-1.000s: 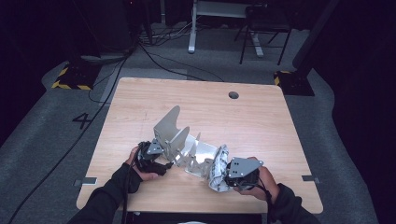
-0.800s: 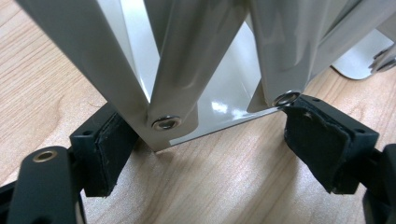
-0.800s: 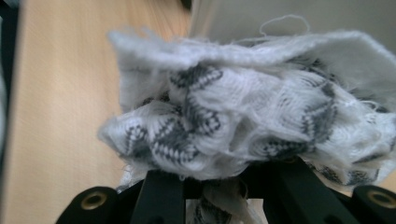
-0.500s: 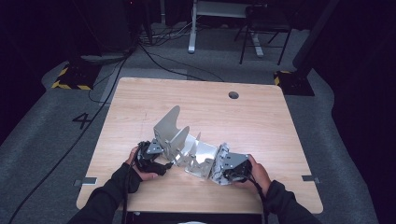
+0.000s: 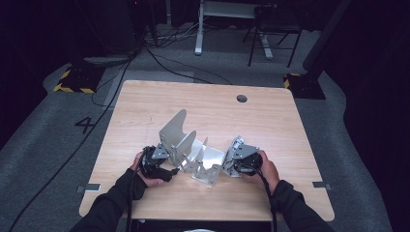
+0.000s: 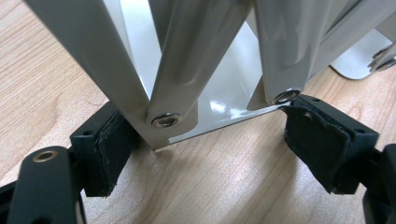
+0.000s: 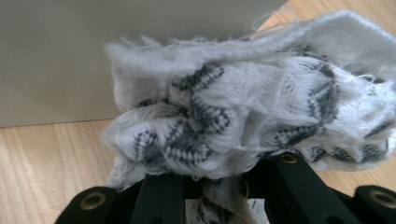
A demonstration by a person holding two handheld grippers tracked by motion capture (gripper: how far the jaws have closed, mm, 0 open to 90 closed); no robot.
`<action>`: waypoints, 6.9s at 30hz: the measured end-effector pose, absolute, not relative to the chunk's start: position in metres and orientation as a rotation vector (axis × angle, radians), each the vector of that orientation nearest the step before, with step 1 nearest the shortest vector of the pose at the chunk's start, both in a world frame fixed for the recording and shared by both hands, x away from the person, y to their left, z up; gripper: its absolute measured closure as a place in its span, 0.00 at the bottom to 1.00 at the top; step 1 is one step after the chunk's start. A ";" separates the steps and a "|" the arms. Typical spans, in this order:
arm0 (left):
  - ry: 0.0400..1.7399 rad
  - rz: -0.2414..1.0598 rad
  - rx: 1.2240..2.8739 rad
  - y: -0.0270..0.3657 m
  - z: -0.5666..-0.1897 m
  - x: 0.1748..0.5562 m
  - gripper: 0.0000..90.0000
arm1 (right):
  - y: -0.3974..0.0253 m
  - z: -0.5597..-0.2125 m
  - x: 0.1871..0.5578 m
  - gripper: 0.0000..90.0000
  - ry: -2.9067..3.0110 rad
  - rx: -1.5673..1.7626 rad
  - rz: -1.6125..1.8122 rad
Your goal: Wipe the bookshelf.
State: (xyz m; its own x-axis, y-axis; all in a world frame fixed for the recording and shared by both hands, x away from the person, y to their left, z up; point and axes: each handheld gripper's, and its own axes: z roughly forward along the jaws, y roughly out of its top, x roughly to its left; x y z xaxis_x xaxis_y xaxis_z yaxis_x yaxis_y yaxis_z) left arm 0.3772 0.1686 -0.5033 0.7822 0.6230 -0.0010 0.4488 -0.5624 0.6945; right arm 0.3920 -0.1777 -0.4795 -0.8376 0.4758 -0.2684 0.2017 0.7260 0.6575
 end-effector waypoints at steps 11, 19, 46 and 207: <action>0.793 0.319 2.263 0.169 -0.503 0.377 0.20 | -0.193 -0.415 0.361 0.82 2.324 0.421 1.191; 0.794 0.318 2.263 0.169 -0.503 0.377 0.20 | -0.192 -0.399 0.349 0.82 2.355 0.319 1.271; 0.798 0.315 2.263 0.169 -0.503 0.377 0.20 | -0.175 -0.438 0.347 0.81 2.536 0.260 1.097; 0.807 0.322 2.262 0.168 -0.503 0.378 0.19 | -0.165 -0.460 0.430 0.81 2.533 0.482 0.905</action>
